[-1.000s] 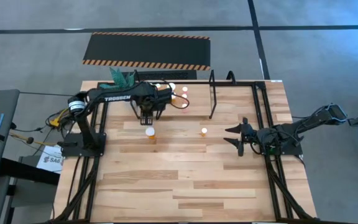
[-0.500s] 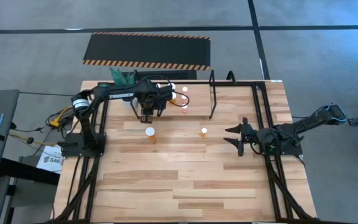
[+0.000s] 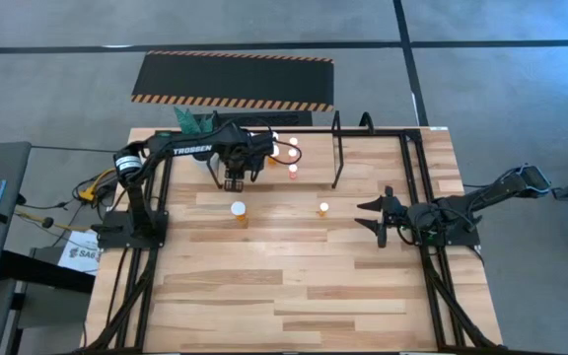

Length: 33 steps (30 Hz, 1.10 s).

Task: Pick and place medicine bottles onto shelf by color
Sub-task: Put the yellow pill bottle on the shelf aligned with the other yellow pill bottle

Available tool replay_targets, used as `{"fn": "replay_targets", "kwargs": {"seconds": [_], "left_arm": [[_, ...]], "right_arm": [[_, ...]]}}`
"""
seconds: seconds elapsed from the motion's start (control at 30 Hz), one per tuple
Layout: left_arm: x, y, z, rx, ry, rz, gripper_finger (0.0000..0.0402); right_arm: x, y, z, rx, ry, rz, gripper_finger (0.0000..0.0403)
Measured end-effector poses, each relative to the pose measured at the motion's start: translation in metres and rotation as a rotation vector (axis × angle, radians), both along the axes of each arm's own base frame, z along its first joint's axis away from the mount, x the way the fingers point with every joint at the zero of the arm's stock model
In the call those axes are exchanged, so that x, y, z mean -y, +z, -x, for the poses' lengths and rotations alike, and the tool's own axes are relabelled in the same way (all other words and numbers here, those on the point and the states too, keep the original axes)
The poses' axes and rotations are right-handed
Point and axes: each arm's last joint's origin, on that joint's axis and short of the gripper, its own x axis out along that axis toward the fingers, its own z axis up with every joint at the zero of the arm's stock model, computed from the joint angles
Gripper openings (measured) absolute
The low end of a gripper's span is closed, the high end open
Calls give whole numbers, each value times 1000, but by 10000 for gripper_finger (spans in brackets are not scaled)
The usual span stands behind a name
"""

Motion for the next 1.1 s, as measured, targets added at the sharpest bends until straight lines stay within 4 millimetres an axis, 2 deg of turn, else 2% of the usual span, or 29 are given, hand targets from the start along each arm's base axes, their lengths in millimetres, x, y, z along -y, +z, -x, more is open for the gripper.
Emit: {"fn": "replay_targets", "kwargs": {"seconds": [0.47, 1.1], "left_arm": [[0, 0, -1, 8, -1, 5, 119], [0, 0, -1, 13, 45, -15, 203]], "right_arm": [[0, 0, 0, 0, 0, 0, 240], [0, 0, 0, 1, 0, 0, 240]]}}
